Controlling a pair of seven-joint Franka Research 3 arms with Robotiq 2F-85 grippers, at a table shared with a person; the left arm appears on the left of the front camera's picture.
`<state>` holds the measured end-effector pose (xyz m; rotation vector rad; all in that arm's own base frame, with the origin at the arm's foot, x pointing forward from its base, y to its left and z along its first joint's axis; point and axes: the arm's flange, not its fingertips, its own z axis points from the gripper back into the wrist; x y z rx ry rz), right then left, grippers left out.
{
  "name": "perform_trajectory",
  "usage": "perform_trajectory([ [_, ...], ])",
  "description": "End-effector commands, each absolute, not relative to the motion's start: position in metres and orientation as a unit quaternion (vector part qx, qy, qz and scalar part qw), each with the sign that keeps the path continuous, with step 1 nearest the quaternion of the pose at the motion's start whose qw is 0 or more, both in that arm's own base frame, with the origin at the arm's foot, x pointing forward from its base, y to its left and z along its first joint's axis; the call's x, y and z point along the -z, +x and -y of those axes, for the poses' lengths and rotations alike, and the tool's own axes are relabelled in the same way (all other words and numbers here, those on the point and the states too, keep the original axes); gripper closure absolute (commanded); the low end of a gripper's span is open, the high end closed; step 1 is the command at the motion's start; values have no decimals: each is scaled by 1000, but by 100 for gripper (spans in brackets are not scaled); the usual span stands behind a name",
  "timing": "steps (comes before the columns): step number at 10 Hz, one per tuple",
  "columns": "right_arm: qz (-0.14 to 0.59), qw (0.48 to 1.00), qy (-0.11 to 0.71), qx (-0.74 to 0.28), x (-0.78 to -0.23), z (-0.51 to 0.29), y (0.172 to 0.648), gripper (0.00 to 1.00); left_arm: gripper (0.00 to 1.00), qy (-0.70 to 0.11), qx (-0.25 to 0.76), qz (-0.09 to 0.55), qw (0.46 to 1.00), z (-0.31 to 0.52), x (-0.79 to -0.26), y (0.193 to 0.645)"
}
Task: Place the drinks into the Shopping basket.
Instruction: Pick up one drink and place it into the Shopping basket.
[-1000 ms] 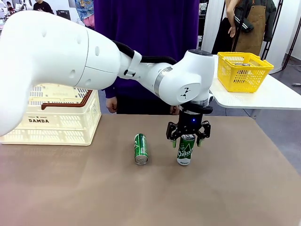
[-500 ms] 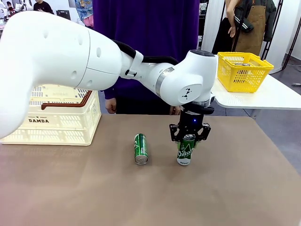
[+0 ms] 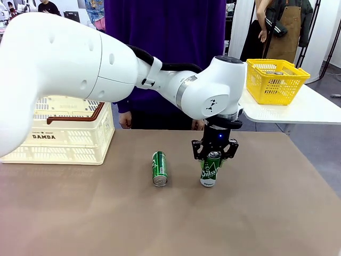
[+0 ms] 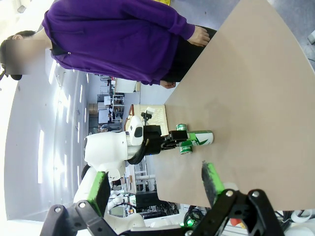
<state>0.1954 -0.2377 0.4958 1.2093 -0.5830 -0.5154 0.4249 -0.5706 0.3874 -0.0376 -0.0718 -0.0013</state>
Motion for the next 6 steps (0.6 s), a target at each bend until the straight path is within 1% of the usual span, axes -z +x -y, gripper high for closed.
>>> perform_trajectory([
  [1, 279, 747, 559, 226, -497, 239, 197, 0, 100, -17, 36, 28, 999, 548, -432, 421],
  [3, 279, 747, 559, 226, -497, 239, 197, 0, 100, -5, 79, 43, 996, 508, -509, 411],
  [4, 279, 747, 559, 226, -497, 239, 197, 0, 100, 0, 97, 31, 995, 485, -545, 411],
  [5, 279, 747, 559, 226, -497, 239, 197, 0, 100, -4, 131, 7, 991, 460, -581, 410],
  [6, 279, 747, 559, 226, -497, 239, 197, 0, 100, 13, 182, -36, 982, 439, -605, 410],
])
